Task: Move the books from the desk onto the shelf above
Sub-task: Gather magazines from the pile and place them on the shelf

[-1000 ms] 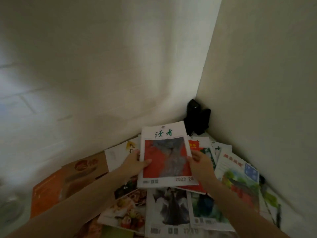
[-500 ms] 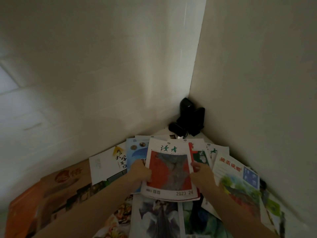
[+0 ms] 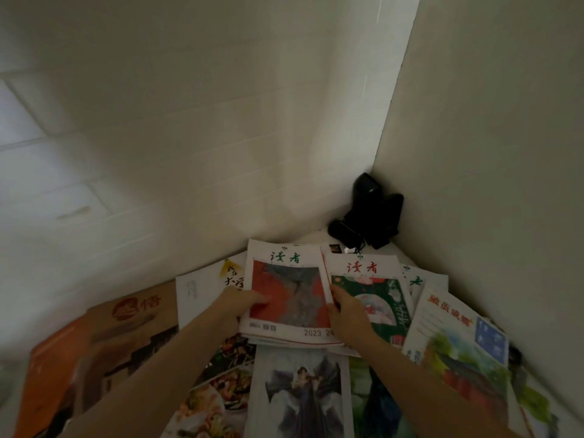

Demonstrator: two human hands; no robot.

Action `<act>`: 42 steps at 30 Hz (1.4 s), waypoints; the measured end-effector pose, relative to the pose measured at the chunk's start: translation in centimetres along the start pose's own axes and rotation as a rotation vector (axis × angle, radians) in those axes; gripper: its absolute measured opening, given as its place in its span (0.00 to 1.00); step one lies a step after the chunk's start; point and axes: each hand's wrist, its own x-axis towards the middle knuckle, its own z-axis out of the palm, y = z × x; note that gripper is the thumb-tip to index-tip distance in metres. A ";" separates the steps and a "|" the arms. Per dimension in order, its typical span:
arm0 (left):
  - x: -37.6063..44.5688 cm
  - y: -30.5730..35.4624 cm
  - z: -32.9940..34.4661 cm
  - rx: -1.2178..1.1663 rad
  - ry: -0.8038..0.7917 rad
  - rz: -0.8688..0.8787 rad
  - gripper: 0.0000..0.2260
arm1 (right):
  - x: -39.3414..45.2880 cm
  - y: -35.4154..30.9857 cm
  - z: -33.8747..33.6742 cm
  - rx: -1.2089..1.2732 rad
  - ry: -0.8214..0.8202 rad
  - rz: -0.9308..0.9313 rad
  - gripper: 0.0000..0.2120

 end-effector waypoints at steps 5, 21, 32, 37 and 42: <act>0.1 -0.6 1.6 0.136 -0.040 0.143 0.12 | 0.3 0.5 -0.1 -0.026 -0.030 0.050 0.20; -10.2 -2.0 -1.6 0.121 -0.044 0.358 0.15 | -8.5 10.9 -13.9 -0.246 0.182 0.298 0.15; -7.6 -2.6 0.3 1.322 0.341 0.485 0.35 | -13.8 14.0 -12.9 -0.192 0.310 0.407 0.12; -7.2 -3.1 14.5 1.077 -0.235 0.703 0.29 | -15.2 15.1 -12.3 0.077 0.417 0.470 0.22; -5.2 -6.1 22.3 1.025 -0.349 0.657 0.34 | -15.3 16.4 -11.7 0.213 0.450 0.517 0.26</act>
